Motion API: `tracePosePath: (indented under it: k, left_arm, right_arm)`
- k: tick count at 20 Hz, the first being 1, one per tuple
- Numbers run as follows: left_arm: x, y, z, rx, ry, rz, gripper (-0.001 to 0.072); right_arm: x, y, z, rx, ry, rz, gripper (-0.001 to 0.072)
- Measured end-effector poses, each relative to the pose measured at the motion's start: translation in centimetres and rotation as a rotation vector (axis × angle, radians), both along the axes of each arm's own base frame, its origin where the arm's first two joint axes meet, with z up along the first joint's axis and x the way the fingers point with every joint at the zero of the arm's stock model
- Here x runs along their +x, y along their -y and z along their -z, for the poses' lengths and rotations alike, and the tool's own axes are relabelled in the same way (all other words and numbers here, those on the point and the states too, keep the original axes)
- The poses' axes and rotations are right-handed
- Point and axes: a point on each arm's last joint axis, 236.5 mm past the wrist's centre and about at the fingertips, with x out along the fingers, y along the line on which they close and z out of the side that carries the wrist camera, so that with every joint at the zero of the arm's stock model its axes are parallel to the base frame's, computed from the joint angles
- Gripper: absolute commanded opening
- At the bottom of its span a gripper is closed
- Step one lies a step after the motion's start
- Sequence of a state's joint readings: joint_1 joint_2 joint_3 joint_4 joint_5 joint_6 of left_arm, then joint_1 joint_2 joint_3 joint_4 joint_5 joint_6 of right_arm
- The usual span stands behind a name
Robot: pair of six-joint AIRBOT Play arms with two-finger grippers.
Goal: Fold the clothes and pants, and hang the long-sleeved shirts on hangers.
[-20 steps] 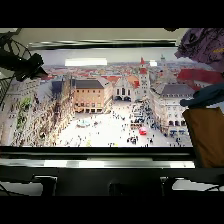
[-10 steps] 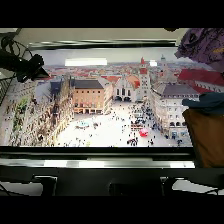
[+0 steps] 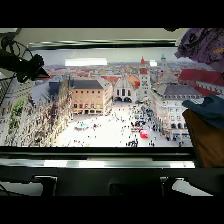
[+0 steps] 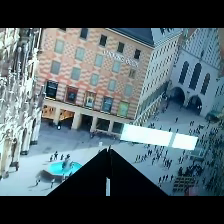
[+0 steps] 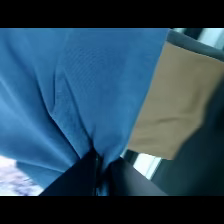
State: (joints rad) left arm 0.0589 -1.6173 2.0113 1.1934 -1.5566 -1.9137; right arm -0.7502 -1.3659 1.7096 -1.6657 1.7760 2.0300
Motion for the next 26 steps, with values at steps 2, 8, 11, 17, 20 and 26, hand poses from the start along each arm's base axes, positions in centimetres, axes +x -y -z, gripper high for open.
tracePosePath:
  k: [2, 8, 11, 17, 20, 26]
  left_arm:
    - [0.0, 0.0, 0.0, 0.001, 0.001, 0.002, 0.0016]
    - [0.0, 0.0, 0.0, 0.001, 0.001, 0.002, 0.0016]
    - [0.0, 0.0, 0.0, 0.001, 0.001, 0.003, 0.0016]
    - [0.0, -0.1, 0.0, 0.004, 0.001, 0.001, 0.0016]
    - [0.0, -0.1, 0.0, 0.004, 0.001, 0.002, 0.0016]
    - [0.0, -0.2, 0.1, 0.011, 0.002, 0.002, 0.0016]
  right_arm:
    - [-1.0, 0.2, 1.3, -0.007, -0.045, 0.001, 0.0025]
    - [-3.7, 0.3, 5.5, 0.007, -0.179, -0.016, 0.0025]
    - [-5.1, -0.6, 7.9, 0.048, -0.243, -0.029, 0.0025]
    - [-8.2, -2.2, 11.5, 0.103, -0.361, -0.048, 0.0026]
    - [-9.7, -2.6, 12.7, 0.115, -0.417, -0.053, 0.0026]
    - [-11.2, -2.2, 13.3, 0.090, -0.482, -0.060, 0.0027]
